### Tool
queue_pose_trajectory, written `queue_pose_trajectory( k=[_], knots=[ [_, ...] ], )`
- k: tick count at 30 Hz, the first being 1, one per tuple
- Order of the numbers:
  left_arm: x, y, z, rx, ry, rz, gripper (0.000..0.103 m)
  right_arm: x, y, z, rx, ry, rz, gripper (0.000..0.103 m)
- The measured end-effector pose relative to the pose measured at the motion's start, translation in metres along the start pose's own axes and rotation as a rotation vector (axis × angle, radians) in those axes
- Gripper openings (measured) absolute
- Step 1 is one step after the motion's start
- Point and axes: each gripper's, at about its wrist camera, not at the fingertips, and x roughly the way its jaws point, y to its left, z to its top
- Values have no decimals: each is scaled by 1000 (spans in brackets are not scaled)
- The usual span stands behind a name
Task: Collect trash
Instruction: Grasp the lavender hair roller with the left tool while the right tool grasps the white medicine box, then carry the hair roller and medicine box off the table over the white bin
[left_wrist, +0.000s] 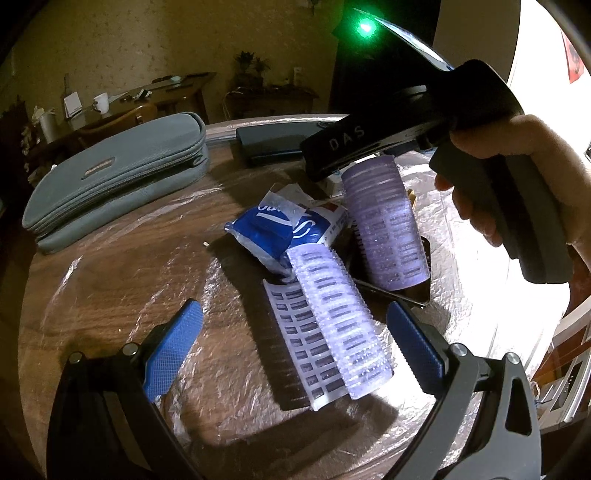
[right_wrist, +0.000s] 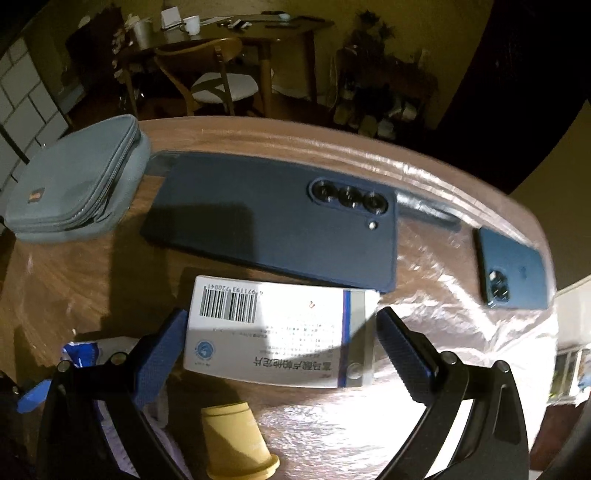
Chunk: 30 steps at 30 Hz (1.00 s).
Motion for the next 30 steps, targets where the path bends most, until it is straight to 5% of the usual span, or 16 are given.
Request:
queue_pose_trajectory(
  k=[2, 12, 30],
  knots=[
    [1, 0, 0, 3, 3, -1, 98, 3, -3, -1, 11, 6, 22, 99],
    [-1, 3, 1, -10, 1, -15, 48, -3, -17, -10, 43, -49, 58, 96],
    [-20, -1, -12, -10, -4, -38, 44, -48, -46, -43, 78, -172, 92, 96]
  ],
)
